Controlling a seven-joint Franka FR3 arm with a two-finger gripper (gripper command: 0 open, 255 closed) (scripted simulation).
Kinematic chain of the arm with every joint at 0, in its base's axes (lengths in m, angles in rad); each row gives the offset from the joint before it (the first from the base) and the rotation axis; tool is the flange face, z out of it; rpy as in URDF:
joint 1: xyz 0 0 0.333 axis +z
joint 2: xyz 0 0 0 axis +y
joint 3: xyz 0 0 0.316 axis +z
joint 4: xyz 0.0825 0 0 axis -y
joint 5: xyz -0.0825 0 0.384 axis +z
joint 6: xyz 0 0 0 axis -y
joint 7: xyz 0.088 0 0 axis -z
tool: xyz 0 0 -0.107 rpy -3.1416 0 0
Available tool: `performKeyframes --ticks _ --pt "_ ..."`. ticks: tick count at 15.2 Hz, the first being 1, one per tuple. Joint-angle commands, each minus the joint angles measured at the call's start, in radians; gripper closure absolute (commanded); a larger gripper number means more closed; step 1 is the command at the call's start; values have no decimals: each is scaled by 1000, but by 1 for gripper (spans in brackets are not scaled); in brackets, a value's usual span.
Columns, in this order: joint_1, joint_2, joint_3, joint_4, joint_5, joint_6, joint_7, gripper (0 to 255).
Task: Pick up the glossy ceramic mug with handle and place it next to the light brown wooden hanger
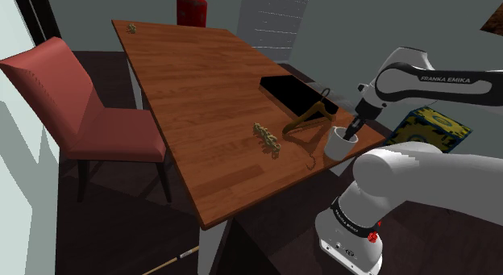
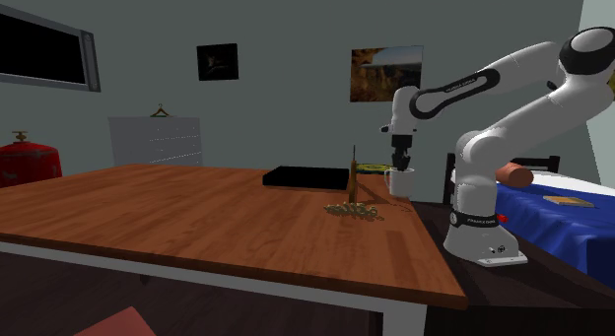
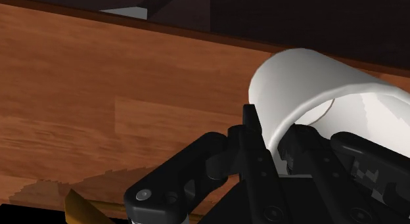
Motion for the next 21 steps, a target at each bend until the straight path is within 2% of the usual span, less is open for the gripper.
performKeyframes --ticks 1,3,4,9,13,21 --pt "0 1 0 -1 0 2 1 255" --pt "0 1 0 -1 0 2 1 255" --pt "0 1 0 -1 0 2 1 0" --pt "0 1 0 -1 0 2 1 0" --pt "20 -56 69 98 68 -148 -5 0" --pt "20 -56 70 98 68 -148 -5 0"
